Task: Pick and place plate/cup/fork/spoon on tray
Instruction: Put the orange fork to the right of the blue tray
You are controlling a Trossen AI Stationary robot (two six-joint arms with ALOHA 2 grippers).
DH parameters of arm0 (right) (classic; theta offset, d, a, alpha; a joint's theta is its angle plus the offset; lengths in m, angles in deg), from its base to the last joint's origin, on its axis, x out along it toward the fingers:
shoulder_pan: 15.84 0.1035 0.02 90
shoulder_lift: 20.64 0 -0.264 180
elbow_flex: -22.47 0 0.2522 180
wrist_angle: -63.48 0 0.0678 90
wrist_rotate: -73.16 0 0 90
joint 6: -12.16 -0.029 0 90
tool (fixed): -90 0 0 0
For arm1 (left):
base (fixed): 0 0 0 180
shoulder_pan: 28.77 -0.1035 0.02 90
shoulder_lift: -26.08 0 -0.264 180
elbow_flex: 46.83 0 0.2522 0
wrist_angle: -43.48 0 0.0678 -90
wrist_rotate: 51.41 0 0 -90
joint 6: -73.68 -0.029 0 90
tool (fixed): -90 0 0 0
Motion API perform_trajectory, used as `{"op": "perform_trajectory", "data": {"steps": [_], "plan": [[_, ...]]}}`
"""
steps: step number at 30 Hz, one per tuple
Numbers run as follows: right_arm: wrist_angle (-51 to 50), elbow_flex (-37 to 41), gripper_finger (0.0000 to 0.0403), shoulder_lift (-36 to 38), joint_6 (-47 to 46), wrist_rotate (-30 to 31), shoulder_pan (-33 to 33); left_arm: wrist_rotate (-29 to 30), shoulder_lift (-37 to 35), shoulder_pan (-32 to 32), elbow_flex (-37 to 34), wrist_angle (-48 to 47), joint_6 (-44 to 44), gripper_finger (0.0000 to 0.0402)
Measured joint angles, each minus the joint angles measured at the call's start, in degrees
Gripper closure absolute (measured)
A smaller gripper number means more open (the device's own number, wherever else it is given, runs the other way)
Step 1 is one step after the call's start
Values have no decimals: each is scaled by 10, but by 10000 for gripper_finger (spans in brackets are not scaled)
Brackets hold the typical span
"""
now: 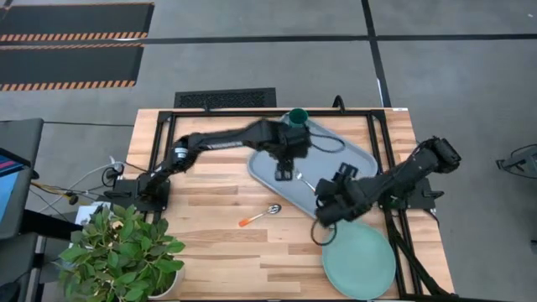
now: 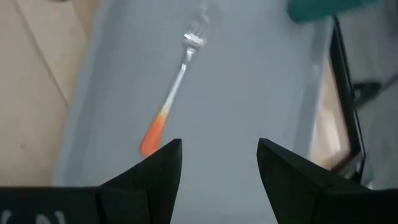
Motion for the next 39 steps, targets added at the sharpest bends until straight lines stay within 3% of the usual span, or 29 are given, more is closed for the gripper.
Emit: {"op": "perform_trajectory", "data": {"steps": [5, 10, 13, 17, 23, 28, 39], "plan": [[110, 7, 171, 11, 289, -41, -84, 9, -103, -18, -15, -77, 123, 205], [272, 28, 171, 7, 588, -249, -206, 14, -202, -8, -15, -39, 247, 207], [320, 34, 171, -16, 726, -314, -271, 56, -245, 14, -15, -29, 289, 207], [322, 25, 171, -66, 852, -350, -341, 131, -281, 50, -15, -39, 332, 207], [294, 8, 171, -164, 916, -381, -395, 196, -292, 103, -15, -42, 370, 207], [286, -31, 171, -215, 886, -362, -405, 226, -283, 128, -16, -44, 369, 207], [273, -98, 171, -219, 917, -367, -413, 240, -276, 133, -22, -49, 370, 207]]}}
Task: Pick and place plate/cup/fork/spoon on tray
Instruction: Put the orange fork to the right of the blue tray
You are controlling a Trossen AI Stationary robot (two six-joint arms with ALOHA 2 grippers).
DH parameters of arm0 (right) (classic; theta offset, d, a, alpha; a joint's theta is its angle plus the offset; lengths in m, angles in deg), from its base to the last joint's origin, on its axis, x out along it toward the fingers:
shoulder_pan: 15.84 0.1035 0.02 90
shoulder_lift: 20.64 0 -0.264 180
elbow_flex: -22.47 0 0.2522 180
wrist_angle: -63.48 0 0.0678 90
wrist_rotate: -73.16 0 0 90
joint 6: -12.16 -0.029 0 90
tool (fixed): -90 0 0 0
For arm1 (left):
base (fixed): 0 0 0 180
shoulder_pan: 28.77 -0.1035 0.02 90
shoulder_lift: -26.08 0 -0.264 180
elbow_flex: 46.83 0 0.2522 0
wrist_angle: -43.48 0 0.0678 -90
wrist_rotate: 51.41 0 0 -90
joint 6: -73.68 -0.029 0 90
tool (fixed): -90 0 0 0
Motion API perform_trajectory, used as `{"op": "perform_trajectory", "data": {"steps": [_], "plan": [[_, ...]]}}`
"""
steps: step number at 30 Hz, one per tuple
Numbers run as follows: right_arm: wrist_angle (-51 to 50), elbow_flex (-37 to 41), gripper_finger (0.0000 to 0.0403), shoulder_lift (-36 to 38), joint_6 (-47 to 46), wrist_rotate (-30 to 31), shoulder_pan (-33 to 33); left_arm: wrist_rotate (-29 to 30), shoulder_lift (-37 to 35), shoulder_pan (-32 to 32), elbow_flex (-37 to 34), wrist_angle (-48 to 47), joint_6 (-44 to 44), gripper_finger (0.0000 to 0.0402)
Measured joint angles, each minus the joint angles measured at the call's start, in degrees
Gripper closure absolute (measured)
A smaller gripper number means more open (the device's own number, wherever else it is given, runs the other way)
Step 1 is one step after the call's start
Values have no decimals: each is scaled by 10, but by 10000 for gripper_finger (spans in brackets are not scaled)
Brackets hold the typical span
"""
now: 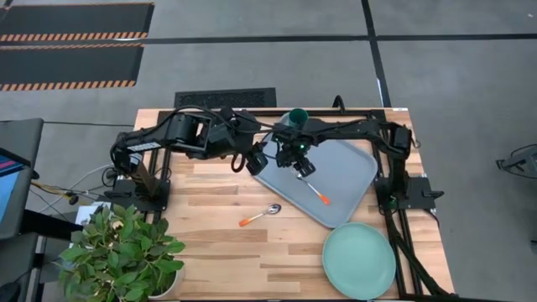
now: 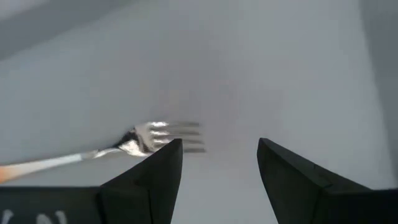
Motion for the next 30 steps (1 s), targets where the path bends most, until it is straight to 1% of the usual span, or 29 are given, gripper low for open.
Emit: {"op": "perform_trajectory", "data": {"steps": [4, 9, 14, 18, 26, 30], "plan": [[-7, 1, 171, -18, 11, -17, 0, 0, 0, 0, 0, 2, 0, 207], [-15, 1, 171, -29, 12, -20, 4, -1, 0, 0, 0, 1, 0, 207], [-17, 2, 191, -39, 13, -26, 6, -3, 0, 0, 0, 1, -5, 207], [-12, 2, 224, -38, 13, -30, 7, -3, 0, 0, 0, 1, -6, 207], [-21, 2, 319, -38, 12, -30, 2, -3, 0, 0, 0, -1, -7, 207], [-19, 2, 352, -38, 16, -30, 2, -3, 0, 0, 0, -1, -7, 207]]}}
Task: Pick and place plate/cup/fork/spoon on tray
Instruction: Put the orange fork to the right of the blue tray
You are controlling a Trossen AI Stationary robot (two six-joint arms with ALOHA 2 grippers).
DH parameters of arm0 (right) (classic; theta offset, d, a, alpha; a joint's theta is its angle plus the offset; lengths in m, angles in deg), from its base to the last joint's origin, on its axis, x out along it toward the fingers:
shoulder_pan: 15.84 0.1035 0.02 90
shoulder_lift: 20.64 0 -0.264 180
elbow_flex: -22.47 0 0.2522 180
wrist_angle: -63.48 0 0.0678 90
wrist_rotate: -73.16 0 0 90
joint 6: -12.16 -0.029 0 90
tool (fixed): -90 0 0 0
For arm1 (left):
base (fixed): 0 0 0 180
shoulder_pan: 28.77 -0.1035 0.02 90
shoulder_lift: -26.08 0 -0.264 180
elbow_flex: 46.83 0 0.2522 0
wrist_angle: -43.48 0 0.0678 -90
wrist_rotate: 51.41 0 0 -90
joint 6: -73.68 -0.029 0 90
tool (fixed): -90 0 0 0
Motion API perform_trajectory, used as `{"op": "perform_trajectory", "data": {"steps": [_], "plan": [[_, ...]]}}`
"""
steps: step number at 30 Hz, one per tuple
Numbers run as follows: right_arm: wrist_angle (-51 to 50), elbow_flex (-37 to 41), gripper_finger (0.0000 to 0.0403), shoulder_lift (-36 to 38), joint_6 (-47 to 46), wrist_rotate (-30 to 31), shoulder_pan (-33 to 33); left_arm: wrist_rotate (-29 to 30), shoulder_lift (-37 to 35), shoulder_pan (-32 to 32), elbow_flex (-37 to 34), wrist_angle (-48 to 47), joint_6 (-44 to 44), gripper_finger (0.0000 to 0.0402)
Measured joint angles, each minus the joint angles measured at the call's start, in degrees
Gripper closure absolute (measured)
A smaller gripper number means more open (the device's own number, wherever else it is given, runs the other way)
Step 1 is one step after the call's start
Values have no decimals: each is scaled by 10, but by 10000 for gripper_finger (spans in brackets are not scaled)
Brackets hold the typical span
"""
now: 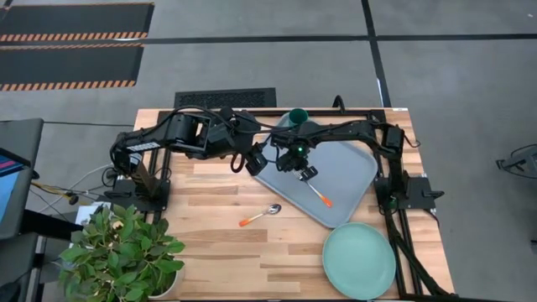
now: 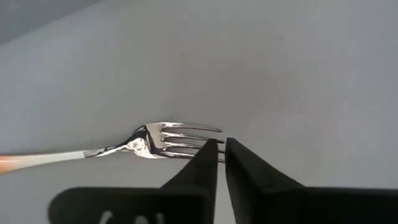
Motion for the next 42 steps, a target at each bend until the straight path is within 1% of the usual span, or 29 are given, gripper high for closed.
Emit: {"op": "perform_trajectory", "data": {"steps": [6, 11, 15, 20, 27, 32, 37, 40, 42], "plan": [[0, 0, 394, 0, 5, 6, 0, 0, 0, 0, 0, 0, 0, 207], [0, 0, 392, 0, 1, 27, -2, 0, 0, 0, 0, 0, 0, 207], [-4, 0, 398, 0, -28, 45, -16, 0, 0, 0, 0, 0, 0, 207], [-20, 0, 396, 0, -91, 47, -51, 0, 0, 0, 0, 0, 0, 207], [-50, -1, 396, 12, -182, 47, -116, 0, 0, 0, 0, 0, 0, 207], [-75, 0, 393, 43, -216, 49, -146, 0, 0, 0, 0, 0, -3, 207], [-91, 0, 396, 80, -232, 45, -152, 0, -1, 0, 0, 1, -8, 207], [-72, 0, 384, 89, -255, 20, -157, 0, -1, 0, 0, 2, -3, 207], [-57, 0, 361, 90, -279, -5, -164, 1, -1, 0, 0, 2, 9, 207]]}}
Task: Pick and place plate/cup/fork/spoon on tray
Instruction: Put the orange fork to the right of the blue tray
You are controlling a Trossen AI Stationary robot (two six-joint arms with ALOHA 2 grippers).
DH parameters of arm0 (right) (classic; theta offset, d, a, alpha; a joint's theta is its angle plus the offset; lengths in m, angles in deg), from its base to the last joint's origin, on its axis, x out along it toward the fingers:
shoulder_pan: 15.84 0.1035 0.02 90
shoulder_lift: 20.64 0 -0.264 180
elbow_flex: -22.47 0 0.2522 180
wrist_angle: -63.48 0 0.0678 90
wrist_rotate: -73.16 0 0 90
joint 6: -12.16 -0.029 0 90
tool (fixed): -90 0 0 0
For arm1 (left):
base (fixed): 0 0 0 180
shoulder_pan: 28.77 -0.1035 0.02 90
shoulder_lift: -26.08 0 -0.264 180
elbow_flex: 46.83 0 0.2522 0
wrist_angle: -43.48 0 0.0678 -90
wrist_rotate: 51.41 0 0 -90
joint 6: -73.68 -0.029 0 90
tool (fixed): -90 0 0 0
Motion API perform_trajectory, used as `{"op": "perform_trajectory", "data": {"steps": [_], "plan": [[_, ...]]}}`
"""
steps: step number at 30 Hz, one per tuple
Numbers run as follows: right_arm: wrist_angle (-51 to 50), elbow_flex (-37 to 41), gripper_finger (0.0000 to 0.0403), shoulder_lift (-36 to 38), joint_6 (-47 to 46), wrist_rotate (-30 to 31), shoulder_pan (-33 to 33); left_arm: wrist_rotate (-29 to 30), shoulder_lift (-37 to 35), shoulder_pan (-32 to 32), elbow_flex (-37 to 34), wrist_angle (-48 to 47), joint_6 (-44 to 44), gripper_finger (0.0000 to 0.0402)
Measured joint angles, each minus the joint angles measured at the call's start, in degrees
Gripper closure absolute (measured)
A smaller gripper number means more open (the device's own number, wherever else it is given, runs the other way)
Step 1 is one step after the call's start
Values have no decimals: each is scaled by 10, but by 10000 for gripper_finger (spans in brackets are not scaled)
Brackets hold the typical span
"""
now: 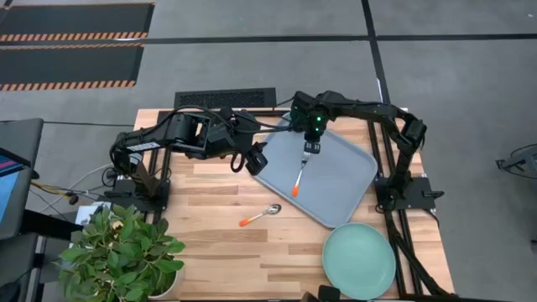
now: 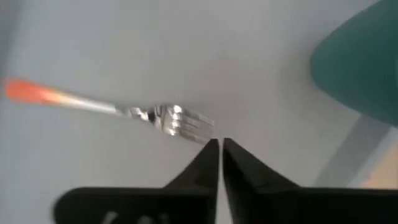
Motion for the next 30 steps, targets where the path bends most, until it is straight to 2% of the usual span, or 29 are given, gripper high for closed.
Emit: {"op": "perform_trajectory", "data": {"steps": [3, 7, 11, 20, 30], "plan": [[17, 7, 310, -4, -22, -40, -18, 1, 0, 0, 0, 0, 12, 207], [33, 30, 240, -5, -30, -39, -24, 1, 0, 0, 0, 0, 13, 207], [19, 49, 202, -4, -33, -42, -20, 1, 0, 0, 0, 0, 13, 207], [31, 53, 203, -4, -89, -42, -26, 1, 0, 0, 0, 0, 16, 207], [77, 98, 204, -4, -88, -40, -22, 1, 0, 0, 0, 0, 25, 207]]}}
